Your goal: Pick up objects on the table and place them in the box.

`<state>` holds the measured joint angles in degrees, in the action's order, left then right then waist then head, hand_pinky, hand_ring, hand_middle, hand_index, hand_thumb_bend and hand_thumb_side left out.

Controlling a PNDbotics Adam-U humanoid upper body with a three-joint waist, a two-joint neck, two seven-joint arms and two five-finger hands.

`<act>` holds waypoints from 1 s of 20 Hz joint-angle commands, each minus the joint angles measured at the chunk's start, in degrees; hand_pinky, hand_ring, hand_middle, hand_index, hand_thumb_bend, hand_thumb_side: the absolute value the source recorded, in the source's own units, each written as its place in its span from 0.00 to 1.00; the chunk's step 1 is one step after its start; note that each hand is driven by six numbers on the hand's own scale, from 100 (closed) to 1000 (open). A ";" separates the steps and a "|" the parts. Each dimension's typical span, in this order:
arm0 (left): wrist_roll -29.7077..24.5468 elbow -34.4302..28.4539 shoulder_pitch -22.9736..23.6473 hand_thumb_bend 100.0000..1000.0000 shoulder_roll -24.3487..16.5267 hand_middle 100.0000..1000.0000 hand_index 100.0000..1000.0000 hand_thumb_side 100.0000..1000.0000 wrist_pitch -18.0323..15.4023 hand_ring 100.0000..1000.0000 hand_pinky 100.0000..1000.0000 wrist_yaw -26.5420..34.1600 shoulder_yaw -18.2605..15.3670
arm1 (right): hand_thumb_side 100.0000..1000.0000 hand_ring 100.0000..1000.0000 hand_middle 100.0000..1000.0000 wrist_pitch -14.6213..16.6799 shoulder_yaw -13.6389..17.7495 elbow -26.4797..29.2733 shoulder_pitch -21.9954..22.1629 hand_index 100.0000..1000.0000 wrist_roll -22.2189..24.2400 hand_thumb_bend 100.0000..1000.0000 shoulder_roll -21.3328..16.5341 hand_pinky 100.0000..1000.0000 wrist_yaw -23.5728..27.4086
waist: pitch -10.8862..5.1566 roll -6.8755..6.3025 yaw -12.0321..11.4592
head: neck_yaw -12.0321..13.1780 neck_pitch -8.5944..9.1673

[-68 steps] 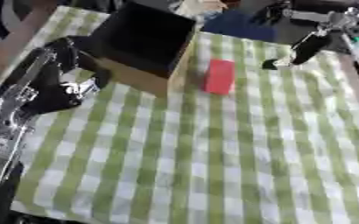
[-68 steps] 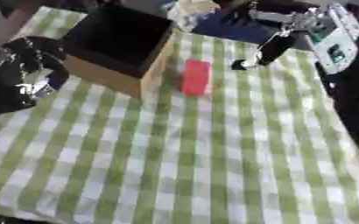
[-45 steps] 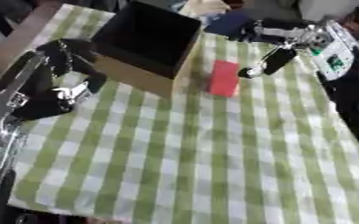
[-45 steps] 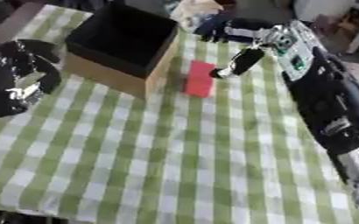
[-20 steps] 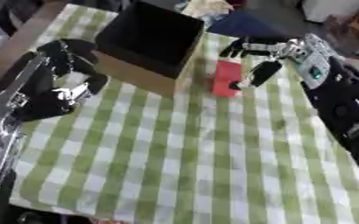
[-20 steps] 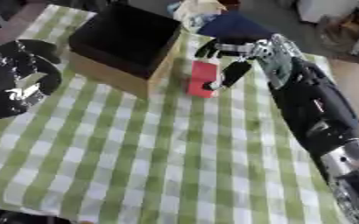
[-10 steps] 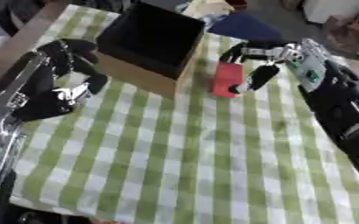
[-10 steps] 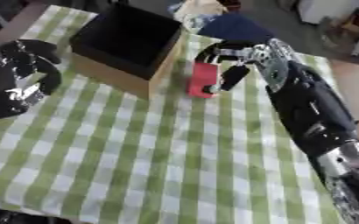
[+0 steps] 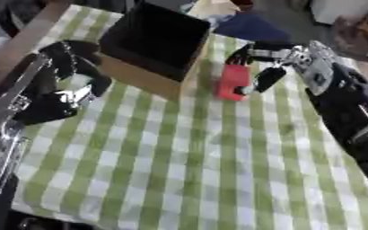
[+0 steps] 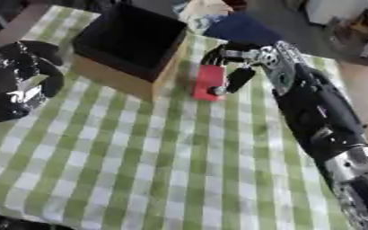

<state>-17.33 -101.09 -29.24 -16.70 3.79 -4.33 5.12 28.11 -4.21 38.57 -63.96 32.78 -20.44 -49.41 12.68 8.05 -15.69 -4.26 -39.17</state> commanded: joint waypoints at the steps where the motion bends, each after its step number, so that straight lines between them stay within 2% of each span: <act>1: -0.08 -0.79 -0.85 0.43 -0.35 0.57 0.76 0.33 -0.02 0.55 0.69 0.23 -0.07 | 0.10 0.62 0.49 0.20 1.08 1.55 -0.95 0.80 -1.19 0.38 -1.33 0.76 -0.26 | -0.93 -0.68 0.14 | -0.10 0.74; 2: -0.06 -0.79 -0.84 0.43 -0.36 0.57 0.76 0.33 -0.02 0.55 0.69 0.23 -0.10 | 0.04 0.61 0.45 0.11 1.23 2.63 -0.86 0.78 -2.08 0.38 -1.52 0.75 0.00 | -0.92 -0.67 0.18 | -0.09 0.76; 3: -0.03 -0.79 -0.83 0.43 -0.37 0.57 0.76 0.33 -0.02 0.55 0.69 0.23 -0.12 | 0.04 0.61 0.45 -0.02 1.15 3.41 -0.73 0.78 -3.07 0.38 -1.65 0.75 0.11 | -0.91 -0.65 0.20 | -0.09 0.78; 4: -0.01 -0.80 -0.82 0.43 -0.37 0.57 0.76 0.33 -0.01 0.55 0.69 0.24 -0.14 | 0.00 0.59 0.41 -0.08 1.09 4.09 -0.75 0.76 -4.08 0.38 -1.78 0.74 0.23 | -0.92 -0.64 0.24 | -0.09 0.80; 12: 0.02 -0.90 -0.82 0.43 -0.42 0.57 0.76 0.33 -0.03 0.55 0.69 0.26 -0.19 | 0.00 0.59 0.38 0.60 -0.40 6.31 -0.99 0.75 -11.96 0.35 -2.57 0.73 0.50 | -1.05 -0.57 0.33 | -0.28 0.84; 17: -0.01 -0.93 -0.81 0.43 -0.41 0.57 0.76 0.33 -0.01 0.55 0.69 0.26 -0.19 | 0.00 0.59 0.38 0.90 -0.69 6.04 -1.02 0.75 -13.28 0.35 -2.64 0.73 0.16 | -1.07 -0.56 0.31 | -0.32 0.83; 18: -0.05 -0.94 -0.82 0.43 -0.38 0.57 0.76 0.33 -0.02 0.55 0.69 0.27 -0.13 | 0.00 0.59 0.38 0.98 -0.62 6.09 -1.11 0.75 -13.41 0.32 -2.70 0.73 0.17 | -1.16 -0.51 0.23 | -0.32 0.92; 20: -0.51 -0.89 -0.61 0.43 -0.22 0.57 0.76 0.33 -0.03 0.55 0.69 0.30 0.38 | 0.00 0.59 0.38 1.81 -0.48 7.58 -2.11 0.75 -14.32 0.32 -3.38 0.73 1.17 | -1.89 -0.15 -0.20 | -0.20 0.95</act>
<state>-17.54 -101.10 -29.23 -16.68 3.82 -4.26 5.36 29.65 -4.96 44.23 -64.21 19.14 -21.56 -48.80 12.13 8.34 -15.99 -4.31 -38.89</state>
